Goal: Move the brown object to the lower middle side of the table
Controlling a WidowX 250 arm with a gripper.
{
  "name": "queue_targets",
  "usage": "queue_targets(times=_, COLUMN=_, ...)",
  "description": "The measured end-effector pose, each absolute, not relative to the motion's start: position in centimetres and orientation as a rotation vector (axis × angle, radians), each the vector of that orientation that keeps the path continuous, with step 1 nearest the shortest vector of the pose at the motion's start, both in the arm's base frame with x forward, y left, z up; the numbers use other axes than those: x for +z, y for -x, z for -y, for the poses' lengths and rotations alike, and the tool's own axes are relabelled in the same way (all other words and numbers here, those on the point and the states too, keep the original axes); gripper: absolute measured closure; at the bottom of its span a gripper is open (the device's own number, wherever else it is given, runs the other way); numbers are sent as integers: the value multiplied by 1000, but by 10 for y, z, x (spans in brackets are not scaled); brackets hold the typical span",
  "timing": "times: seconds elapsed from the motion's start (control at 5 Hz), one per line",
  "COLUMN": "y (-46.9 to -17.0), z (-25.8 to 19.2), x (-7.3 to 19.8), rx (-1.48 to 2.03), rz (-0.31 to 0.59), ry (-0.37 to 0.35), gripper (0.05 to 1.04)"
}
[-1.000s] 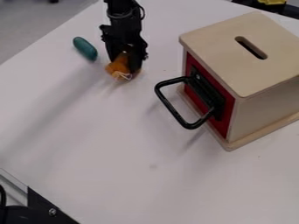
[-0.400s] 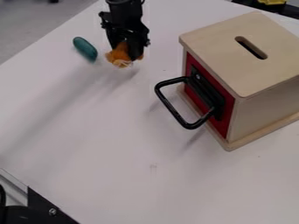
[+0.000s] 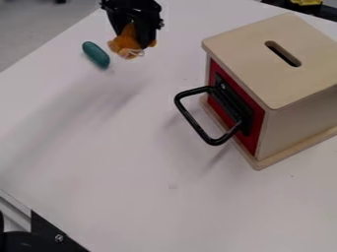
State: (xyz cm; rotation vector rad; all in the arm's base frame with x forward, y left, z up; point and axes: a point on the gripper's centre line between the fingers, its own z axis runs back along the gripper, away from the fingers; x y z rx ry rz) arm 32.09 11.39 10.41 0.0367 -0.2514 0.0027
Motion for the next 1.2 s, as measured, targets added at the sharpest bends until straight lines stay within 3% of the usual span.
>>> queue_targets(times=0.6, y=-249, z=-84, x=91, rx=74, rz=246, ry=0, gripper=476)
queue_targets(times=1.2, y=-217, z=-68, x=47, rx=36, rz=206, ry=-74, gripper=476)
